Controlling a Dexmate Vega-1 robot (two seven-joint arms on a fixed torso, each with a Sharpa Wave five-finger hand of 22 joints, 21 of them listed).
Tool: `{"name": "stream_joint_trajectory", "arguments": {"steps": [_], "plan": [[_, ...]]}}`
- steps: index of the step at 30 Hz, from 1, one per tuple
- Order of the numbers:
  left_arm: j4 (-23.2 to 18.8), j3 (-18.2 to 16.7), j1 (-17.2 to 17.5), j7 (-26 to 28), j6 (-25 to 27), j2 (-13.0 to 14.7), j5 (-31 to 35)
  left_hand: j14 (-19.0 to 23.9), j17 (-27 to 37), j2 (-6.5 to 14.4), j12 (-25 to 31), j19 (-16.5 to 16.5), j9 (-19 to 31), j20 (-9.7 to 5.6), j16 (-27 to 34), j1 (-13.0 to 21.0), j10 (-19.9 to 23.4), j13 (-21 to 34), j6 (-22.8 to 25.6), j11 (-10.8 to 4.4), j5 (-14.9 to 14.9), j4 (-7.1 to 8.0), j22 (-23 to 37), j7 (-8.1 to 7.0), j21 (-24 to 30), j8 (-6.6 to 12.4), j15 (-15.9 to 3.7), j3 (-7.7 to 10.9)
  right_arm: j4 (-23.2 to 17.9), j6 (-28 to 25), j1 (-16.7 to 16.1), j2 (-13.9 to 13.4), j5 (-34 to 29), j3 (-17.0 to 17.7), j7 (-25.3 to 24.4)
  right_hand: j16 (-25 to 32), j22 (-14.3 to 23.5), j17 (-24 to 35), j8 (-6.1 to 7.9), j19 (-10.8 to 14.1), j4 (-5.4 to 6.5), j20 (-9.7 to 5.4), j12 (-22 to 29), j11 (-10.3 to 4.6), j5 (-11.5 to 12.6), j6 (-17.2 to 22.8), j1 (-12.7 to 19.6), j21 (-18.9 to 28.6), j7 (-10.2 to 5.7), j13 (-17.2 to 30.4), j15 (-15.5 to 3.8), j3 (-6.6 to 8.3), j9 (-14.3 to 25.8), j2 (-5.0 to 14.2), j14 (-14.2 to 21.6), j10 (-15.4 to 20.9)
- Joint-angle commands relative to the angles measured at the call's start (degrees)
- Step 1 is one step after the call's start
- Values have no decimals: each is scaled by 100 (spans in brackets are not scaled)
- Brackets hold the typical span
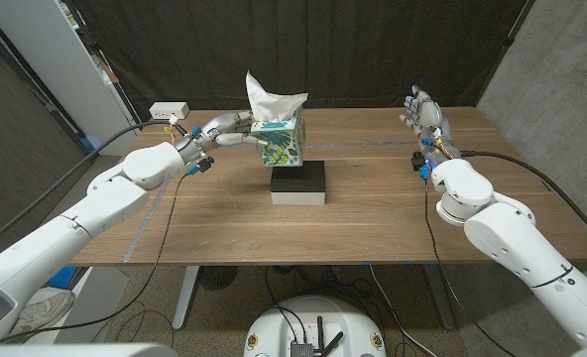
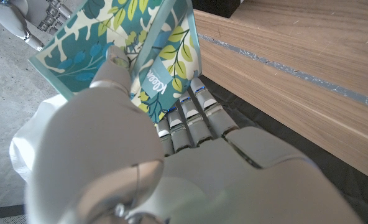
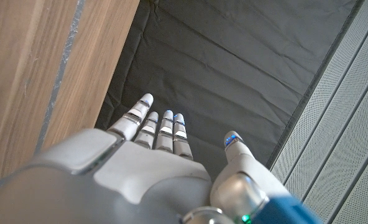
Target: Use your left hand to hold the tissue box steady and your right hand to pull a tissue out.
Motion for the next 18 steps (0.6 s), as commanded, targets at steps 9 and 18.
{"name": "stream_joint_trajectory", "arguments": {"steps": [9, 18], "plan": [[-65, -19, 80, 33, -15, 16, -12, 37, 13, 52, -20, 13, 12, -28, -1, -4, 46, 22, 34, 15, 36, -5, 18, 13, -13, 54, -617, 37, -114, -52, -27, -246, -319, 51, 36, 43, 34, 41, 8, -3, 53, 1, -10, -3, -15, -18, -29, 9, -3, 30, 14, 6, 29, 186, -22, 0], [-100, -33, 115, 34, -22, 32, -23, 44, 18, 55, -25, 12, 12, -27, 6, -3, 47, 29, 39, 15, 36, -5, 18, 9, -15, 60, -620, 40, -344, -335, -21, -757, -1461, -122, -104, 36, 33, 68, 4, -91, 126, -106, -21, -183, 19, -47, -39, -20, -134, 24, -209, 72, 24, 297, -88, -49]]}}
